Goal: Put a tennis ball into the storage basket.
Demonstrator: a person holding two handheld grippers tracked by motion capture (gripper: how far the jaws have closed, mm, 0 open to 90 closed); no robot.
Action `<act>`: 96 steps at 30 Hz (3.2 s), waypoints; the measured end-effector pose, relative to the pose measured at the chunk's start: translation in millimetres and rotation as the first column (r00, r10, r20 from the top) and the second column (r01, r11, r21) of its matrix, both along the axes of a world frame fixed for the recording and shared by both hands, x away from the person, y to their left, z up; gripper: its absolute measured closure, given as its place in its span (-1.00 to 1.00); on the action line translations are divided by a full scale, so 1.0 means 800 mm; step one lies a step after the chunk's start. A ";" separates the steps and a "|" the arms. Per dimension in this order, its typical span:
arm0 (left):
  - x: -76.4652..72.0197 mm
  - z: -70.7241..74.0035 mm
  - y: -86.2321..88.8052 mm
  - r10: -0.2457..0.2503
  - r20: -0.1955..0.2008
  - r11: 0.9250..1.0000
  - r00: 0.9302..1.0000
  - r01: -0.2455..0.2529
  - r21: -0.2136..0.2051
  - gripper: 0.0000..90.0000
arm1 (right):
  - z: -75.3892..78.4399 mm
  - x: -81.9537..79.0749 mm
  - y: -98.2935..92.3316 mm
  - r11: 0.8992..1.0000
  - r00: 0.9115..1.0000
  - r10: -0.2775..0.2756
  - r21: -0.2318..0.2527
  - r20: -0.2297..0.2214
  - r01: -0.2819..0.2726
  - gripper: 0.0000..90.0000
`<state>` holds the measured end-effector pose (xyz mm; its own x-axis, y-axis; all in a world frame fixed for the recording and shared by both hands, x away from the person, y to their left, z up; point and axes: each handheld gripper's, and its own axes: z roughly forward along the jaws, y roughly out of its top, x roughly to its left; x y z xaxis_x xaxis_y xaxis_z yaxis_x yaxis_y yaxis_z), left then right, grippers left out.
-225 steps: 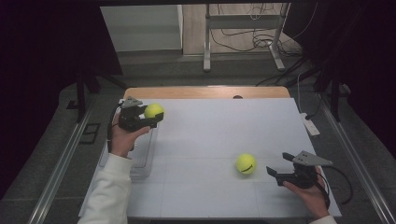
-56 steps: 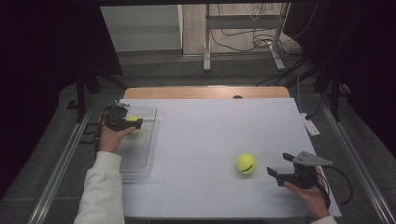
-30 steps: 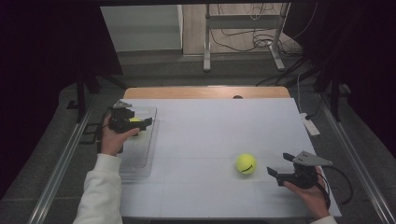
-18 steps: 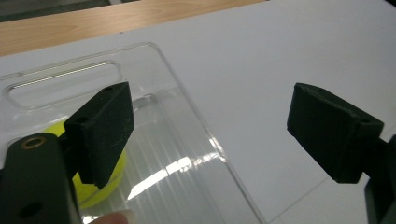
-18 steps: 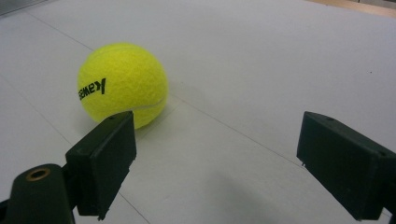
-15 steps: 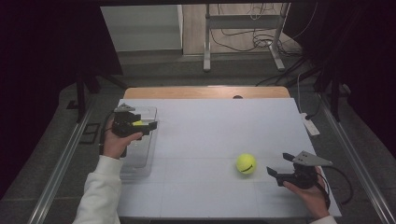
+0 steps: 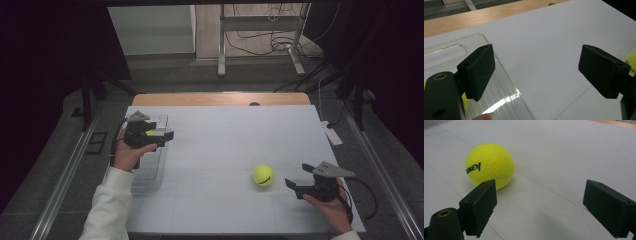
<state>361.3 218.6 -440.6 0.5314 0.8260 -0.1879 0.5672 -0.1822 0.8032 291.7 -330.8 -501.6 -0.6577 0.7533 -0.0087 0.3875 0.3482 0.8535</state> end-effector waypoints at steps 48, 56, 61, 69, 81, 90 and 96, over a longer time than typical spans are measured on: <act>-0.014 0.009 -0.073 -0.158 0.019 0.985 0.987 0.156 0.074 -0.69 | 0.000 0.001 0.000 1.000 1.000 0.000 0.001 0.001 0.000 -0.73; -0.014 0.009 -0.084 -0.178 0.017 0.981 0.984 0.177 0.080 -0.69 | 0.001 0.001 0.001 1.000 1.000 0.001 0.000 0.001 -0.001 -0.73; -0.015 0.008 -0.088 -0.185 0.015 0.980 0.983 0.183 0.081 -0.70 | 0.000 0.001 0.001 1.000 1.000 0.001 -0.003 0.000 -0.001 -0.73; -0.016 0.005 -0.105 -0.209 0.008 0.974 0.978 0.207 0.092 -0.70 | 0.000 0.001 0.001 1.000 1.000 -0.001 -0.007 -0.001 0.001 -0.73; -0.016 -0.001 -0.124 -0.239 -0.006 0.965 0.971 0.238 0.110 -0.72 | 0.000 0.001 0.001 1.000 1.000 0.001 -0.008 -0.001 -0.001 -0.73; -0.016 -0.005 -0.132 -0.251 -0.012 0.961 0.968 0.251 0.115 -0.72 | 0.000 0.001 0.001 1.000 1.000 0.001 -0.009 -0.001 -0.001 -0.73; -0.017 -0.010 -0.142 -0.268 -0.022 0.955 0.963 0.269 0.126 -0.72 | 0.000 0.000 0.001 1.000 1.000 0.002 -0.009 -0.001 -0.002 -0.73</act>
